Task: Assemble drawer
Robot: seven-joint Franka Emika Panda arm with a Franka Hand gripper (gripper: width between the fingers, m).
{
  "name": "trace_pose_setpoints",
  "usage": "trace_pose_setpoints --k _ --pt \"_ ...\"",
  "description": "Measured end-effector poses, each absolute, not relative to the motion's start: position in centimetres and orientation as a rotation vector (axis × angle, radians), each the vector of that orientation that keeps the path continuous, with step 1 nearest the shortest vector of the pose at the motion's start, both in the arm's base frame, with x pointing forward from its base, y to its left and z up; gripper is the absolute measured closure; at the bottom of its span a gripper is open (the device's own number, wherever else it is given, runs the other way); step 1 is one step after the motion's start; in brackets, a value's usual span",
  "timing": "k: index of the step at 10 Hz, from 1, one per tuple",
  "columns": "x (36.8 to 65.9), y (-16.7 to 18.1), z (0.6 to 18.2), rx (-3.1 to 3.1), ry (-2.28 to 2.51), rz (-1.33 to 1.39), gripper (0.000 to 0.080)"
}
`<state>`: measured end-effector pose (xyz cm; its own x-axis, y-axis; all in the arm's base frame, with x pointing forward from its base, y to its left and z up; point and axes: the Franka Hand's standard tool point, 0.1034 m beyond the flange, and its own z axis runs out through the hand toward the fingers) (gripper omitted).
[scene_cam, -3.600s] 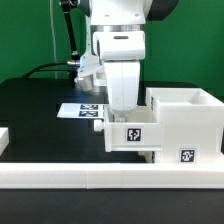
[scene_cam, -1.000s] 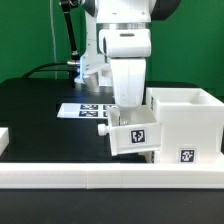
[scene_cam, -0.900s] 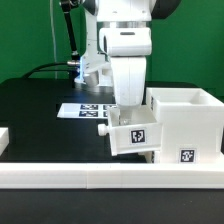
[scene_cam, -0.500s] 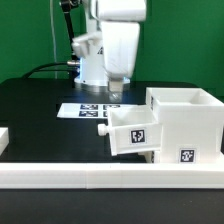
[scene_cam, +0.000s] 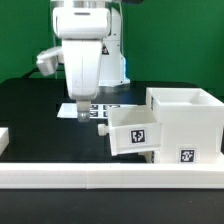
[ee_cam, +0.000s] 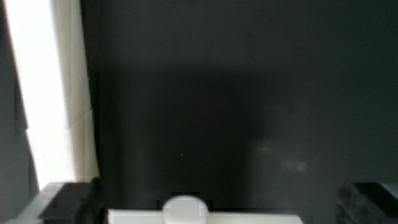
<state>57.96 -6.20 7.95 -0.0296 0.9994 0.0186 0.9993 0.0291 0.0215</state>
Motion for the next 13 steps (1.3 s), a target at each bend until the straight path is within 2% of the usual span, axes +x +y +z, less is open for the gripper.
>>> trace_pose_setpoints --k 4,13 --pt "57.8 -5.2 5.4 2.206 2.295 0.027 0.0151" --pt "57.7 1.5 5.4 2.250 2.279 0.028 0.0151"
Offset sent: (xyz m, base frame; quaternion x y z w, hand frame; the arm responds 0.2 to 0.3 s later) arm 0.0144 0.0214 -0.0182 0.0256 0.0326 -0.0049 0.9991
